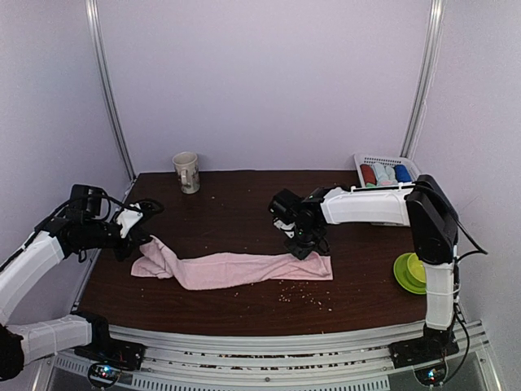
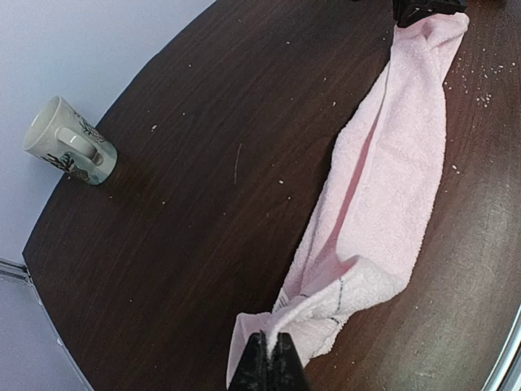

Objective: Roll the towels
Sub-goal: Flatten out the towel at the center of the board.

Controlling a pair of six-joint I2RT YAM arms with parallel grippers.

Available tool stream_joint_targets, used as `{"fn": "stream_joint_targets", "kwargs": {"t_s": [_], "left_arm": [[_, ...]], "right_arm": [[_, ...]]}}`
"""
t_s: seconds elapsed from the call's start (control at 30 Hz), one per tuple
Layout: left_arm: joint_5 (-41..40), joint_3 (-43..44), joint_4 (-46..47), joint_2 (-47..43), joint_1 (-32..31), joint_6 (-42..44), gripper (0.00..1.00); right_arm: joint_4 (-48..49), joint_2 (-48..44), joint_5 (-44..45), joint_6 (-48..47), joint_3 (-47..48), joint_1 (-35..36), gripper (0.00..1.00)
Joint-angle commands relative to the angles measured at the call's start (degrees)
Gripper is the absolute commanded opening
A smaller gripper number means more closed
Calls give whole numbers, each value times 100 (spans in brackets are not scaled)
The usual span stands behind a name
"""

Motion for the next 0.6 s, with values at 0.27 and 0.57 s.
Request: {"fn": "stream_joint_targets", "kwargs": {"t_s": [0.27,0.57], "left_arm": [[-16,-10,236,-28,40,-27,0],[-947,817,486,124,36,-378,0]], "right_arm": [[-35,-157,273,85,69,62,0],[1128,-1737,470,230,-628,-286,0]]}}
